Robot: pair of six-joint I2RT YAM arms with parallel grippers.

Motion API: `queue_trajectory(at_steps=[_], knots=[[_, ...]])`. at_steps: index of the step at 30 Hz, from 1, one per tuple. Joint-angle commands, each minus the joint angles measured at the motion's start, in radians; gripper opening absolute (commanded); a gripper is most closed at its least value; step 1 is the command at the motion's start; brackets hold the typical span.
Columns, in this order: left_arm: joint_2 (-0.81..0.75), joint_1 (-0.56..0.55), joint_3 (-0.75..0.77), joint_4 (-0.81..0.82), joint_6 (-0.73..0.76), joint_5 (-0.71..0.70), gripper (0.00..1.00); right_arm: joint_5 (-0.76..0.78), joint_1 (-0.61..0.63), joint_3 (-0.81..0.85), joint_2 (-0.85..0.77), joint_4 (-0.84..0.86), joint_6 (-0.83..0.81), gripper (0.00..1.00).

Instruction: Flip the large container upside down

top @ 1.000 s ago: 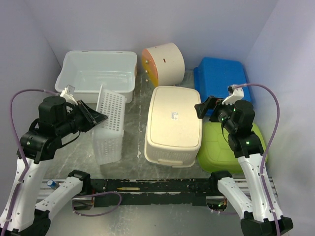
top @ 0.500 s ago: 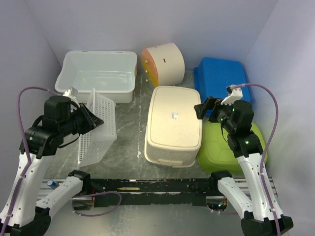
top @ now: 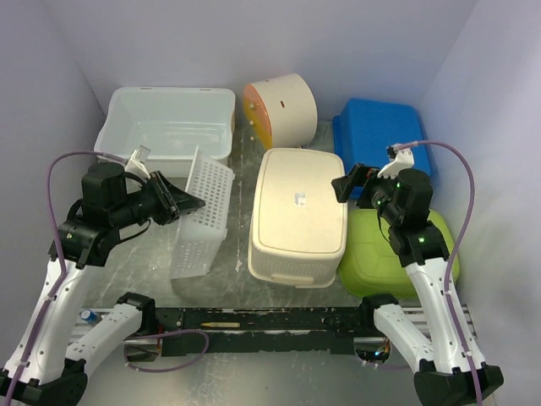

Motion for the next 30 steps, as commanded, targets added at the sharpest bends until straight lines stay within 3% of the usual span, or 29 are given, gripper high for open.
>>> queue_trajectory(at_steps=[1, 4, 6, 13, 18, 22, 26, 28, 30], knots=[[-0.035, 0.005, -0.02, 0.258, -0.24, 0.184, 0.07, -0.008, 0.008, 0.022, 0.012, 0.047, 0.016, 1.0], [-0.072, 0.006, -0.063, 0.367, -0.401, 0.181, 0.07, -0.022, 0.008, 0.018, 0.036, 0.069, 0.028, 1.0], [-0.086, 0.005, -0.083, 0.37, -0.425, 0.185, 0.07, -0.035, 0.008, 0.018, 0.053, 0.086, 0.038, 1.0], [-0.127, 0.005, -0.16, 0.198, -0.371, 0.133, 0.07, -0.064, 0.008, 0.017, 0.077, 0.12, 0.059, 1.0], [-0.092, 0.005, -0.062, -0.088, -0.245, -0.041, 0.07, -0.057, 0.008, 0.026, 0.078, 0.108, 0.033, 1.0], [-0.056, 0.005, 0.007, -0.222, -0.152, -0.141, 0.21, -0.062, 0.008, 0.028, 0.082, 0.105, 0.021, 1.0], [-0.041, 0.005, 0.045, -0.294, -0.089, -0.243, 0.58, -0.064, 0.008, 0.026, 0.081, 0.104, 0.015, 1.0], [-0.017, 0.005, 0.082, -0.361, -0.048, -0.299, 0.67, -0.062, 0.008, 0.024, 0.078, 0.102, 0.012, 1.0], [0.004, 0.005, 0.131, -0.418, -0.006, -0.357, 0.7, -0.059, 0.008, 0.022, 0.076, 0.1, 0.009, 1.0]])
